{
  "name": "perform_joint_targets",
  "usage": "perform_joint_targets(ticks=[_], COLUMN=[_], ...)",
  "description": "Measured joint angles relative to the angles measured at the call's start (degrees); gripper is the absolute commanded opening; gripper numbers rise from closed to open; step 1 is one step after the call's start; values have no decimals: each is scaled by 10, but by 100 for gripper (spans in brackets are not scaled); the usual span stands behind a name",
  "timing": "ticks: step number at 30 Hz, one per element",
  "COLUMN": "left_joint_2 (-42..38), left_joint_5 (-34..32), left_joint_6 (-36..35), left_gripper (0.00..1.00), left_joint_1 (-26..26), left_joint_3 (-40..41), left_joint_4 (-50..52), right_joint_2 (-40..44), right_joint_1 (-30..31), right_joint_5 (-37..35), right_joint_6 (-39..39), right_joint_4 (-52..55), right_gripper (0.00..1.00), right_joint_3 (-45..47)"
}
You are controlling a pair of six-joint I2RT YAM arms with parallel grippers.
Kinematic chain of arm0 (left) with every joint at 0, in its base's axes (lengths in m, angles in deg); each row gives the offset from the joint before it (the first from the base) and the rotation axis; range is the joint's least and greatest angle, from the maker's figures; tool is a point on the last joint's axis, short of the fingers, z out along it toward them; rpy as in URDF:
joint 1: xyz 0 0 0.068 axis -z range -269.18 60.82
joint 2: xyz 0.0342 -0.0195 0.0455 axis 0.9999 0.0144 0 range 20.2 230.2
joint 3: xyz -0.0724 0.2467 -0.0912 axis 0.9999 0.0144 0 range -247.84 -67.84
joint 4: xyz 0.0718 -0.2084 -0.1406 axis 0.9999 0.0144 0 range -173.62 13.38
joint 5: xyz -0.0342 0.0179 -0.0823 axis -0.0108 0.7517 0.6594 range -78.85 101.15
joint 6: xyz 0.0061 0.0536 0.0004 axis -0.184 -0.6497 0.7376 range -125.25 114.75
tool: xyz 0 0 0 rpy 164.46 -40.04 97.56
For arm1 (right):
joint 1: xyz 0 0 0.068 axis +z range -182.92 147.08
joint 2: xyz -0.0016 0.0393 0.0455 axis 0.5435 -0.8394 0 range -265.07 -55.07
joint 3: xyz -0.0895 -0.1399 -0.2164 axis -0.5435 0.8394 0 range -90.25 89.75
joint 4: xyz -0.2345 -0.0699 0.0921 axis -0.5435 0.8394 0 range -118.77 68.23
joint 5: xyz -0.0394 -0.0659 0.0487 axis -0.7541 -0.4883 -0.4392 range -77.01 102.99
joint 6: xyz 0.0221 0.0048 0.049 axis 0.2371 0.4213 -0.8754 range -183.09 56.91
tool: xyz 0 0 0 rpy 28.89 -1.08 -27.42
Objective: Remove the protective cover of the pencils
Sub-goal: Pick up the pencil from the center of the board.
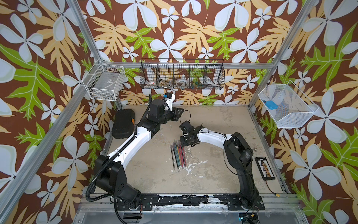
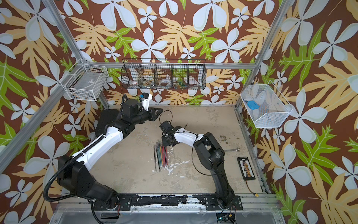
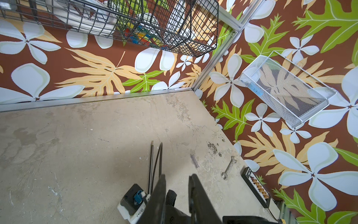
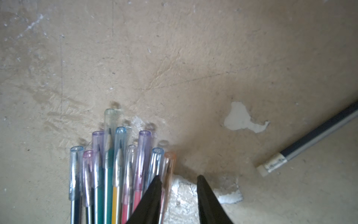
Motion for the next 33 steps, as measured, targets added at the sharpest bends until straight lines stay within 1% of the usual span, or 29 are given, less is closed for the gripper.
perform_joint_targets(ticks=[6,23,27,29,30,33], left_joint_2=[0,-3,-3,-3,-4,-4], left_joint_5=[0,0,0,0,0,0], left_joint_6=[0,2,2,2,2,2], left_gripper=[24,24,24,24,24,24], left_joint_1=[0,-2,-2,-2,-2,-2], left_joint_3=[0,2,2,2,2,3], left_joint_4=[0,0,0,0,0,0], right_joint_2=[-2,3,3,3,3,4], right_joint_1=[1,6,7,7,7,8], right_joint_5=[-9,-53,-64,-71,-73,-75], right_joint_6=[-1,-17,-26,-28,-30,-31], right_joint_4=[5,14,17,17,18,18], right_gripper=[34,28,22,16,15,8], right_joint_3=[-1,16,17,18,18,18])
